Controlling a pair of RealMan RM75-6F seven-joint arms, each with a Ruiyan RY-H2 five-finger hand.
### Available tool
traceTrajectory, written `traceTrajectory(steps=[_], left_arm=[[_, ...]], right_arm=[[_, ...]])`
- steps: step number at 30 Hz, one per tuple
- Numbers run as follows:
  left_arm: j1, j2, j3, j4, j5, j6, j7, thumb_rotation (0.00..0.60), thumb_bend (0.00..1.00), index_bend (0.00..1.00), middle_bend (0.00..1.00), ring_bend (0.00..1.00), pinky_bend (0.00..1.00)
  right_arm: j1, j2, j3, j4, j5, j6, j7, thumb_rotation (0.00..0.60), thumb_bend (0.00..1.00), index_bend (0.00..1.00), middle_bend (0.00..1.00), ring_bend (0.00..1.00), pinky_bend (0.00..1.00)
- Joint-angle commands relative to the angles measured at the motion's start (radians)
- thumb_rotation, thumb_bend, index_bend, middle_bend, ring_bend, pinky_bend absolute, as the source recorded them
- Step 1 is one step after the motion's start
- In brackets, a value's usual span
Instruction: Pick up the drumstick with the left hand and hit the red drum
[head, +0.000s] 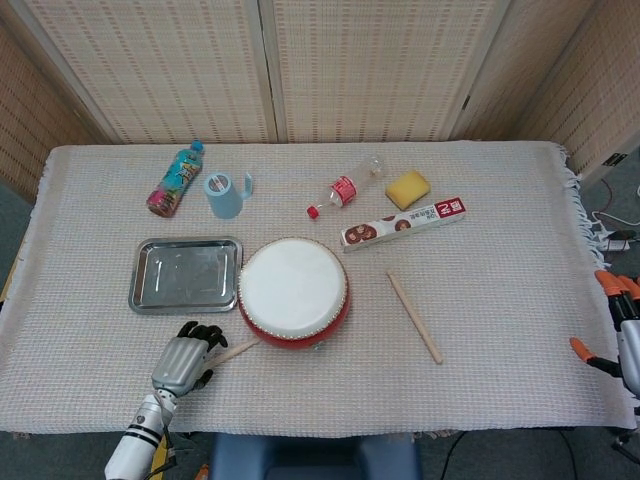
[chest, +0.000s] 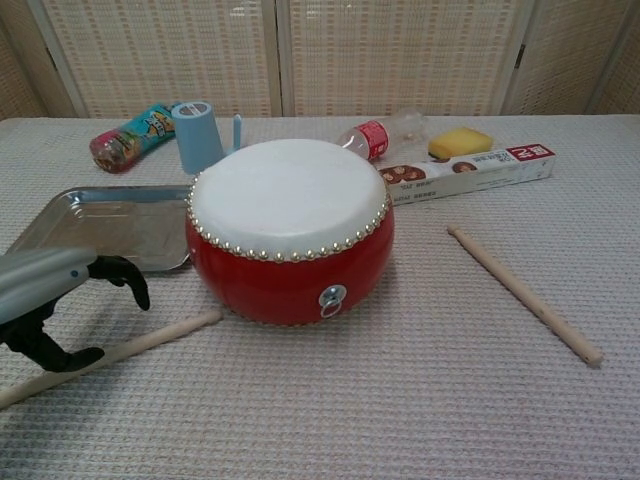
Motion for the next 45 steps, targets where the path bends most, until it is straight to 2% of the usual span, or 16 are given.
traceTrajectory(steps=[1,11,22,31,37,45], left_arm=[[-0.012,-0.048,-0.006,0.024,-0.035,0.020,0.031,0.600,0.27,0.36,0.21,0.19,0.11],[-0.036,-0.139,-0.044,0.057,-0.166,0.056,0.082,0.600,0.26,0.37,0.21,0.19,0.12],[-0.059,-0.174,-0.055,0.090,-0.223,0.064,0.081,0.600,0.31,0.38,0.21,0.19,0.11],[-0.074,-0.170,-0.038,0.097,-0.228,0.071,0.092,0.600,0.32,0.41,0.21,0.19,0.11],[-0.072,-0.148,-0.010,0.088,-0.206,0.072,0.082,0.600,0.34,0.46,0.21,0.19,0.11],[-0.066,-0.130,0.029,0.075,-0.176,0.067,0.065,0.600,0.34,0.46,0.21,0.19,0.10]], right_arm=[[0.002,0.000,-0.001,0.002,0.000,-0.004,0.002,0.600,0.18,0.00,0.10,0.00,0.02],[0.010,0.003,-0.003,0.006,-0.001,-0.020,0.021,0.600,0.18,0.00,0.10,0.00,0.01],[0.009,0.005,-0.005,0.007,0.002,-0.023,0.029,0.600,0.18,0.00,0.10,0.00,0.01],[0.009,0.009,-0.007,0.005,0.000,-0.026,0.038,0.600,0.18,0.00,0.10,0.00,0.00],[0.007,0.009,-0.008,0.004,0.003,-0.028,0.042,0.600,0.18,0.00,0.10,0.00,0.00],[0.005,0.009,-0.010,0.001,-0.001,-0.022,0.044,0.600,0.18,0.00,0.10,0.00,0.00]])
